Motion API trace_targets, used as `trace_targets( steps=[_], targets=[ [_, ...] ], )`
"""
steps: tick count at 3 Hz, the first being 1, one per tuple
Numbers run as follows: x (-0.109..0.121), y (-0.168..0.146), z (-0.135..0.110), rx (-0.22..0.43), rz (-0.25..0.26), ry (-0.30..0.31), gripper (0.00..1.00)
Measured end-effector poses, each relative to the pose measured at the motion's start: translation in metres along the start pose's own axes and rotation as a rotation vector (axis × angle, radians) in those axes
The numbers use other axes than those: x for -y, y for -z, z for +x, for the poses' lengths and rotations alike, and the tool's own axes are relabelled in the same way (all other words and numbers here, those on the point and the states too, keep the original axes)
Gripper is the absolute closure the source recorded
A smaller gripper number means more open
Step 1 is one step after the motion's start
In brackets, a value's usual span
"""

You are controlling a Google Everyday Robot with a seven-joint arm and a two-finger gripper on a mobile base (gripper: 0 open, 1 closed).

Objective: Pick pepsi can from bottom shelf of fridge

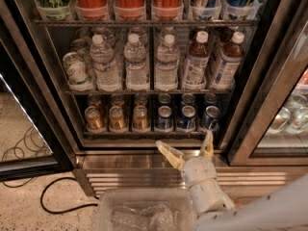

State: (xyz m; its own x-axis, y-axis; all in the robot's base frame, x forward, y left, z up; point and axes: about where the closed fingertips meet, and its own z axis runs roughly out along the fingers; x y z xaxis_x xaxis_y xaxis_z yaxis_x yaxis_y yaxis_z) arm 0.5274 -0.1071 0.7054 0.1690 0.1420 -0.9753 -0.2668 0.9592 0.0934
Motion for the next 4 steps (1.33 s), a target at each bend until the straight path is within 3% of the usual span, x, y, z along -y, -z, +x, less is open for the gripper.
trace_targets(
  steps=[1,2,4],
  targets=[
    [0.009,-0.014,0.018,0.014,0.024,0.052,0.00],
    [0.031,-0.021,0.039,-0.005,0.053,0.114,0.00],
    [0.069,-0.018,0.077,-0.073,0.119,0.169,0.00]
  ],
)
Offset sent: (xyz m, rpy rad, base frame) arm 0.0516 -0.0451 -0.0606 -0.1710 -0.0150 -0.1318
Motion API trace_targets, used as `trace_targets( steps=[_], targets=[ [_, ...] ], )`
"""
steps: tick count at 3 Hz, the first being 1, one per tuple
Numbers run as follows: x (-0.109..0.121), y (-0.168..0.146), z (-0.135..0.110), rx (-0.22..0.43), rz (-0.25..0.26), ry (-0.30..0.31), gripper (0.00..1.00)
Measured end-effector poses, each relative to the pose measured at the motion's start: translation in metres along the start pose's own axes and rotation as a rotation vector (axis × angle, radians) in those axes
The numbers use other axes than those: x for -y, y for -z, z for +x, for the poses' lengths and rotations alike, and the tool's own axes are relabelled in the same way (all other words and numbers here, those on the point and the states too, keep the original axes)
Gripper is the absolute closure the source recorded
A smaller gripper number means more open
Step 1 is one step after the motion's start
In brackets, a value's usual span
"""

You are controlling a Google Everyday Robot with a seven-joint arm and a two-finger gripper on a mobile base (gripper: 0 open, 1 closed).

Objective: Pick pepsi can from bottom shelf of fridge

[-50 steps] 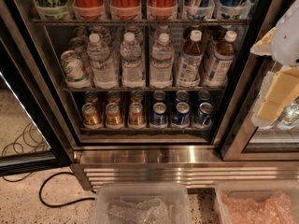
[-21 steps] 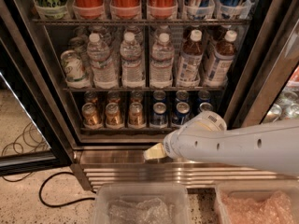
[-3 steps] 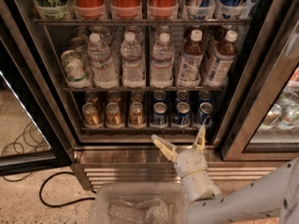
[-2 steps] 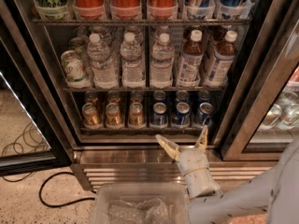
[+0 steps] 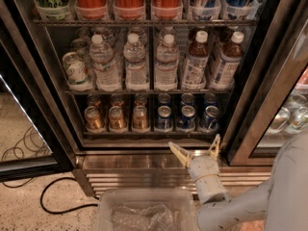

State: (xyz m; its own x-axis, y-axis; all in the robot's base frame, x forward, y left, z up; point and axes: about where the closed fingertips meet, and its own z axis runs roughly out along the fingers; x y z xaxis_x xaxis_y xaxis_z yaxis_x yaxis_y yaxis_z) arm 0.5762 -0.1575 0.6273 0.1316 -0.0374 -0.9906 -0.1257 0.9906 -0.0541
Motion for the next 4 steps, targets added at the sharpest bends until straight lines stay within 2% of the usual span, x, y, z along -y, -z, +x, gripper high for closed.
trace_targets(
  steps=[2,3,4],
  targets=[
    [-0.016,-0.009,0.008,0.012,-0.023,-0.011,0.00],
    [-0.041,-0.024,0.010,0.019,-0.035,-0.045,0.00],
    [-0.043,-0.023,0.012,0.012,-0.032,-0.053,0.00]
  ],
)
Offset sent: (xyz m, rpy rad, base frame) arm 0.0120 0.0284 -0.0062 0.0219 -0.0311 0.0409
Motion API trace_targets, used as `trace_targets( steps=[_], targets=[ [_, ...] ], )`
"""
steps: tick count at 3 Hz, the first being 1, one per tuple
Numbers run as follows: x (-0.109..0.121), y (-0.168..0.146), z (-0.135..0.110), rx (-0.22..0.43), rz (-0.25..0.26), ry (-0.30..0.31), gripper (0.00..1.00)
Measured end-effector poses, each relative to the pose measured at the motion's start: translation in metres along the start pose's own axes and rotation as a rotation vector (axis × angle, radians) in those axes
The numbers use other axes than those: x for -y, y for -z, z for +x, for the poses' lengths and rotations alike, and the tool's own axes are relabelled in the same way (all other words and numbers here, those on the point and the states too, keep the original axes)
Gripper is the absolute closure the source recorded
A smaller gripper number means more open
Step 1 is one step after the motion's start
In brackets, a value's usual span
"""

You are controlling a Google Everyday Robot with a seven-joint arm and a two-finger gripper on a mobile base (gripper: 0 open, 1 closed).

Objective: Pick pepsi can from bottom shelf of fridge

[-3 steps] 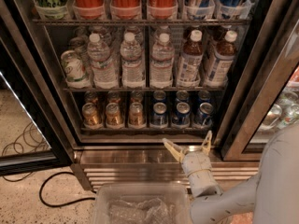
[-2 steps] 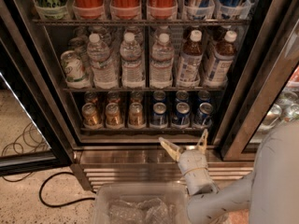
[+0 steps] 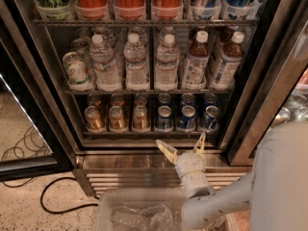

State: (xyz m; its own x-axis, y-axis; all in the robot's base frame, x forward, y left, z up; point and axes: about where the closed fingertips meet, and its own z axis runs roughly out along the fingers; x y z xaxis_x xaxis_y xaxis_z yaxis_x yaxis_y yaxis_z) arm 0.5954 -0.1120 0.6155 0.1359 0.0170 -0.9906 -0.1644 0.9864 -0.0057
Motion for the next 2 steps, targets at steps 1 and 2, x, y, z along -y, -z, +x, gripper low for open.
trace_targets(
  steps=[1,2],
  targets=[
    [0.0025,-0.0056,0.0013,0.012,0.028,0.002,0.00],
    [0.0090,-0.0132,0.0025,0.027,0.054,0.028,0.06]
  ],
)
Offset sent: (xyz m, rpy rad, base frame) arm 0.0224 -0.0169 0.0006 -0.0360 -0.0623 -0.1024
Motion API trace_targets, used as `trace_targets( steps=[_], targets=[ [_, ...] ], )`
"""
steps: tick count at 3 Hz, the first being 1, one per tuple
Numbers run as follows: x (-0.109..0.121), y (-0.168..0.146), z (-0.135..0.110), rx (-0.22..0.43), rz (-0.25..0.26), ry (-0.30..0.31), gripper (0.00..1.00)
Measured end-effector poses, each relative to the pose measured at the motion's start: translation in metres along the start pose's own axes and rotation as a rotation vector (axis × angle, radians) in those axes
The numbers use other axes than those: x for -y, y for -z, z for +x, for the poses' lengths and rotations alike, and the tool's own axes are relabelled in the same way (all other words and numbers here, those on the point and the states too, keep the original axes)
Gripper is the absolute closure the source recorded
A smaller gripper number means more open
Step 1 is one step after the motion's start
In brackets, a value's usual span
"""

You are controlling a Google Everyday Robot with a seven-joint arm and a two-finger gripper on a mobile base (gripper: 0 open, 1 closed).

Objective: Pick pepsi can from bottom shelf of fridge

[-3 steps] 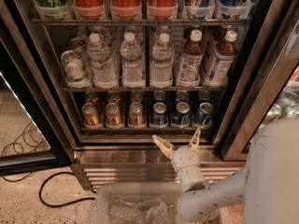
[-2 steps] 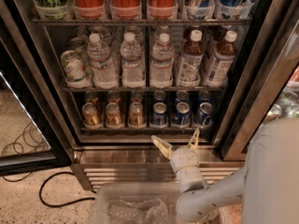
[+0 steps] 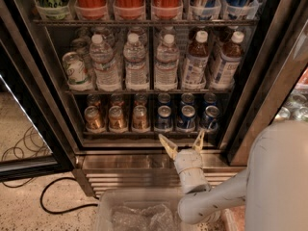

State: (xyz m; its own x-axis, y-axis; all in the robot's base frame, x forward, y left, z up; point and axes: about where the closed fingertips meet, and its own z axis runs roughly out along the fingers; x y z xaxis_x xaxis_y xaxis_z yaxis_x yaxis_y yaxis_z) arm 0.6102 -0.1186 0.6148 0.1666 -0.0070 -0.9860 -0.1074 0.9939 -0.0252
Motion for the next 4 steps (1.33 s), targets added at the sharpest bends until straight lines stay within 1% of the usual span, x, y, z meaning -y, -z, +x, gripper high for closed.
trace_targets(
  steps=[1,2,3,4],
  targets=[
    [0.003,-0.004,0.004,0.011,0.007,0.041,0.25],
    [0.004,-0.005,0.010,0.005,0.014,0.069,0.42],
    [0.009,-0.012,0.019,0.001,0.036,0.092,0.42],
    [0.022,-0.029,0.022,0.016,0.072,0.115,0.42]
  ],
)
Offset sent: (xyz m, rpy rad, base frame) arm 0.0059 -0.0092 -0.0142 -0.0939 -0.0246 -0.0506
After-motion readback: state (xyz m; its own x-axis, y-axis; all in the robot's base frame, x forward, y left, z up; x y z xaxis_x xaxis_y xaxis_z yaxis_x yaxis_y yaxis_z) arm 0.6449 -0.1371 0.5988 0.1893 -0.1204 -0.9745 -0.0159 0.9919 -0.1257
